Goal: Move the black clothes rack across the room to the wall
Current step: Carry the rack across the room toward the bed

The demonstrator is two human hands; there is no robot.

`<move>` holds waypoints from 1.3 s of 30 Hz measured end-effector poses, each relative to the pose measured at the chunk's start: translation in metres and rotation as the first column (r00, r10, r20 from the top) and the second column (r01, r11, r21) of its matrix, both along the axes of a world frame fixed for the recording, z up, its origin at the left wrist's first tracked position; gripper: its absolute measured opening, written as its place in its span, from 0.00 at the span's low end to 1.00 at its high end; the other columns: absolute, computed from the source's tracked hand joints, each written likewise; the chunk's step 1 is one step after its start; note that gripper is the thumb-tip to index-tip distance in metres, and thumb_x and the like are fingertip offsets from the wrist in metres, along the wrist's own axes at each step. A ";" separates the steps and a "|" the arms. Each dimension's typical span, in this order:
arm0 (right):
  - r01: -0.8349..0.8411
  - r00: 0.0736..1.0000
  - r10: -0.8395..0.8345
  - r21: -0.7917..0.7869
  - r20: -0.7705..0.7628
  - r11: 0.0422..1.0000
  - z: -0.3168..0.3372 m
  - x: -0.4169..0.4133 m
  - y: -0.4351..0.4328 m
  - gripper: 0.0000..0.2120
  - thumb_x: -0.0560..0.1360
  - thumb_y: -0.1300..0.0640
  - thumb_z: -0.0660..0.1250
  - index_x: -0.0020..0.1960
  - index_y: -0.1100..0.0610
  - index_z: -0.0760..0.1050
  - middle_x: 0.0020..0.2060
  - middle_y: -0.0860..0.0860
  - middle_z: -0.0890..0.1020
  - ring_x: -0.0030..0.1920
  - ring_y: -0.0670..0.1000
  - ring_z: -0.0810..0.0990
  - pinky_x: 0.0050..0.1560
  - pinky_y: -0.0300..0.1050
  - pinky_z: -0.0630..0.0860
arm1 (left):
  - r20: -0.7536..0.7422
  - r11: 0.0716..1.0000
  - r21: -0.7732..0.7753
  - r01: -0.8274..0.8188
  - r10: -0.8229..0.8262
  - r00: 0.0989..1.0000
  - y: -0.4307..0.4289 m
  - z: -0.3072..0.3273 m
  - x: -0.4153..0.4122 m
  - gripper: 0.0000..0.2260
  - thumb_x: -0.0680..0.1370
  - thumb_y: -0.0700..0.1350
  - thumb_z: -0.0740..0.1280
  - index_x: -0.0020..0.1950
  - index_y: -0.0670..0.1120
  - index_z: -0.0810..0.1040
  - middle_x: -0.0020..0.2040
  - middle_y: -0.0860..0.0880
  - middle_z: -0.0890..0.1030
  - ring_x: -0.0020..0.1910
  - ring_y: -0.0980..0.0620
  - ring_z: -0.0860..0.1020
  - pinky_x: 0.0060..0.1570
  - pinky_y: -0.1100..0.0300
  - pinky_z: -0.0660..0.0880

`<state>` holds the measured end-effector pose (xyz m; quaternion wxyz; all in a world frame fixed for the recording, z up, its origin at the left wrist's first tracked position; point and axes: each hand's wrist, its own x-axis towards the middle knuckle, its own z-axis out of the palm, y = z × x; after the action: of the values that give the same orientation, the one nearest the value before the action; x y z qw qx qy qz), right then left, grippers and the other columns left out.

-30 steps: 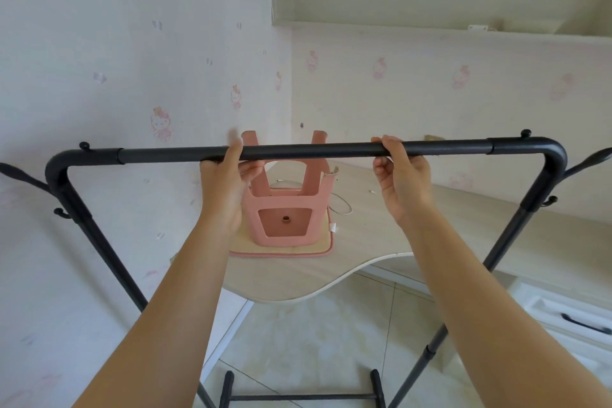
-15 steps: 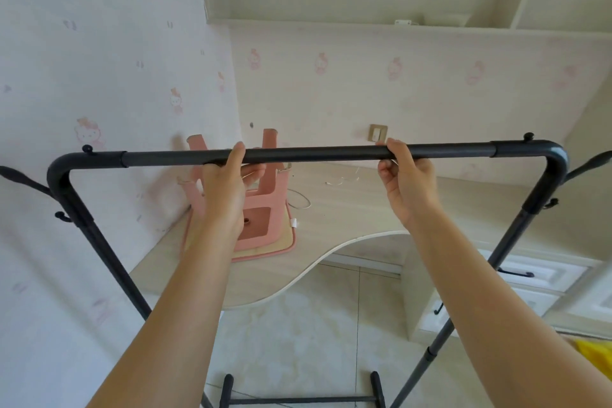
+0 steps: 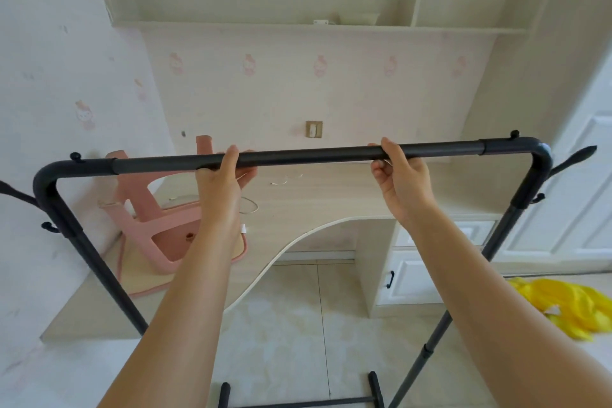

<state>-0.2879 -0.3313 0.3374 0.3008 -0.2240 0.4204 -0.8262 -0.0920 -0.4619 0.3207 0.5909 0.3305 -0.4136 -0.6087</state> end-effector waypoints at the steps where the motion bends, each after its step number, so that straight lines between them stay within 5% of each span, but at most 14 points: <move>1: 0.014 1.000 -0.014 -0.001 0.003 1.000 0.000 -0.002 0.005 0.09 0.78 0.61 0.66 0.39 0.60 0.77 0.32 0.51 0.80 0.25 0.44 0.75 0.32 0.33 0.76 | 0.001 1.000 -0.003 0.017 -0.017 1.000 0.002 0.000 -0.004 0.26 0.78 0.46 0.68 0.71 0.33 0.69 0.48 0.42 0.82 0.38 0.54 0.84 0.42 0.64 0.81; 6: 0.089 0.996 -0.089 -0.004 0.007 0.996 0.000 -0.015 0.031 0.11 0.78 0.61 0.66 0.37 0.60 0.77 0.35 0.53 0.81 0.25 0.44 0.75 0.33 0.33 0.76 | 0.010 0.995 0.017 0.103 -0.103 0.995 0.017 -0.002 -0.029 0.22 0.79 0.46 0.67 0.65 0.31 0.71 0.47 0.45 0.82 0.36 0.57 0.84 0.58 0.54 0.80; 12: 0.186 0.982 -0.186 0.003 0.024 0.982 0.004 -0.026 0.062 0.11 0.78 0.62 0.65 0.37 0.59 0.73 0.28 0.46 0.82 0.25 0.44 0.73 0.33 0.33 0.74 | -0.006 0.985 0.025 0.172 -0.172 0.985 0.036 0.000 -0.057 0.23 0.79 0.45 0.67 0.66 0.30 0.69 0.47 0.45 0.83 0.41 0.54 0.83 0.46 0.63 0.82; 20: 0.316 0.948 -0.316 0.008 0.038 0.949 0.004 -0.052 0.102 0.11 0.78 0.62 0.66 0.37 0.59 0.72 0.25 0.46 0.81 0.26 0.45 0.73 0.32 0.32 0.75 | 0.026 0.956 0.042 0.290 -0.291 0.956 0.061 0.001 -0.097 0.25 0.78 0.47 0.68 0.67 0.31 0.68 0.49 0.45 0.81 0.34 0.59 0.83 0.56 0.54 0.81; 26: 0.370 0.929 -0.370 -0.001 0.031 0.929 -0.001 -0.076 0.133 0.07 0.77 0.62 0.67 0.40 0.60 0.74 0.33 0.51 0.80 0.27 0.45 0.75 0.33 0.33 0.76 | 0.029 0.937 0.057 0.344 -0.346 0.938 0.083 0.002 -0.130 0.24 0.78 0.46 0.68 0.67 0.32 0.68 0.48 0.46 0.81 0.36 0.58 0.83 0.52 0.57 0.82; 30: 0.388 0.921 -0.388 -0.007 0.030 0.922 -0.001 -0.093 0.151 0.07 0.77 0.61 0.67 0.40 0.60 0.74 0.34 0.52 0.80 0.27 0.45 0.75 0.34 0.33 0.76 | 0.026 0.926 0.054 0.373 -0.374 0.927 0.093 0.001 -0.152 0.23 0.78 0.47 0.68 0.66 0.32 0.70 0.58 0.39 0.81 0.39 0.56 0.84 0.52 0.56 0.82; 39: 0.448 0.893 -0.448 0.005 0.036 0.894 0.002 -0.130 0.193 0.08 0.77 0.62 0.66 0.40 0.60 0.75 0.37 0.54 0.80 0.29 0.46 0.75 0.34 0.33 0.77 | 0.014 0.899 0.068 0.433 -0.435 0.900 0.125 0.002 -0.207 0.21 0.79 0.45 0.67 0.65 0.31 0.72 0.54 0.38 0.83 0.41 0.53 0.83 0.50 0.59 0.82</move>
<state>-0.4184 -0.1385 0.3395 0.1096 -0.1068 0.4536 -0.8780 -0.2989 -0.3369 0.3224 0.4237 0.2572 -0.4657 -0.7331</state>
